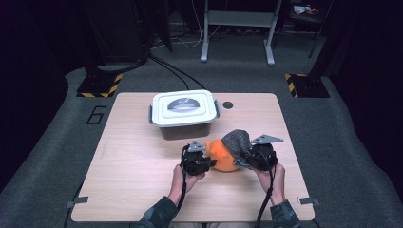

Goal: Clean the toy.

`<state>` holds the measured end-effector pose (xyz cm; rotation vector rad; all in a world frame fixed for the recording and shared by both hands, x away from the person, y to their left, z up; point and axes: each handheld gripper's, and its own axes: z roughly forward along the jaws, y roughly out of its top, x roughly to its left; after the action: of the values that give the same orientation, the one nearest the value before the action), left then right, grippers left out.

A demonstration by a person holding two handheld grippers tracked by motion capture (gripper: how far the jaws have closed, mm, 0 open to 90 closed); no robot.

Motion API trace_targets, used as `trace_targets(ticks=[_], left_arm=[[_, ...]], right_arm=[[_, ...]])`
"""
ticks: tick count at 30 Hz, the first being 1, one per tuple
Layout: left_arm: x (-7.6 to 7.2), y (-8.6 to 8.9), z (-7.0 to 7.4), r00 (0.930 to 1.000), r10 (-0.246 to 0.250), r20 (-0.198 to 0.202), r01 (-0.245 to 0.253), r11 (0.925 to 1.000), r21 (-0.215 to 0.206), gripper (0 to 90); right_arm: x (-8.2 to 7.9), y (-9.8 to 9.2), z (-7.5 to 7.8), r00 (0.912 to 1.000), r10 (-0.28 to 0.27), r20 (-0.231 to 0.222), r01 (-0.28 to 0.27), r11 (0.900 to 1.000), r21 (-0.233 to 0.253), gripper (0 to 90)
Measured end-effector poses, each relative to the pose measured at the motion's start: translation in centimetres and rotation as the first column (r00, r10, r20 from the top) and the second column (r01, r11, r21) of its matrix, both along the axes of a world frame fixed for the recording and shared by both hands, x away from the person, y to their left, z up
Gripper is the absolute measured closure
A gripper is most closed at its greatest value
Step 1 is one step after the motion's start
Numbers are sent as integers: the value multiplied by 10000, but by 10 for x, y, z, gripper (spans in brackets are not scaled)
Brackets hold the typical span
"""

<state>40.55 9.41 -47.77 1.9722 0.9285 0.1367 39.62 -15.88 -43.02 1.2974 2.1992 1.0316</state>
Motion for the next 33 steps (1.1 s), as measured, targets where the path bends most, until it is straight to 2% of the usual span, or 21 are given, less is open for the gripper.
trace_targets(ticks=[3,4,6,10,12,13,14,16,17,19,21,23,27,31,33], left_arm=[[0,1,-1,9998,-75,199,74,9999,70,704],[-1,1,0,9989,-185,441,178,9997,148,675],[-5,0,0,9968,-230,769,184,9980,603,592],[-13,-3,-4,9880,-147,1540,-50,9919,1268,498],[-13,-6,-4,9822,-141,1874,-170,9864,1632,476],[-13,-7,-4,9813,-134,1918,-197,9853,1698,472],[-13,-10,-4,9776,-148,2100,-250,9823,1857,479],[-14,-14,-4,9747,-314,2212,-143,9793,2019,537],[-14,-15,-3,9753,-385,2177,-88,9772,2122,561],[-13,-18,-4,9737,-347,2253,-126,9786,2053,654],[-11,-18,-4,9762,-338,2143,-89,9807,1955,742],[-10,-19,-3,9777,-383,2065,-5,9827,1849,812],[-8,-21,-1,9863,-233,1633,10,9908,1354,834],[-4,-19,4,9960,53,891,-102,9984,550,839],[-3,-17,7,9983,56,576,-74,9995,318,840]], right_arm=[[3,-1,-1,9999,-107,-84,107,9999,42,761],[3,-1,-1,9999,-107,-111,108,9999,35,761],[4,0,0,9998,-184,-119,184,9998,23,761],[7,-1,0,9999,-136,-102,134,9998,-152,761],[7,1,1,9994,-276,-196,275,9996,-98,761],[8,2,1,9993,-308,-192,307,9995,-75,761],[8,2,1,9994,-288,-177,287,9995,-90,761],[8,2,1,9996,-238,-146,235,9996,-178,761],[8,2,1,9997,-235,-114,233,9995,-199,761],[7,2,1,9995,-284,-152,282,9995,-151,761],[7,0,1,9997,-234,-78,232,9995,-232,761],[6,-1,2,9995,-303,2,303,9995,-109,761],[1,-9,7,9990,-416,167,415,9991,45,761],[-9,-11,16,9983,-358,461,352,9993,140,761],[-14,-7,22,9981,-214,582,207,9997,137,761]])
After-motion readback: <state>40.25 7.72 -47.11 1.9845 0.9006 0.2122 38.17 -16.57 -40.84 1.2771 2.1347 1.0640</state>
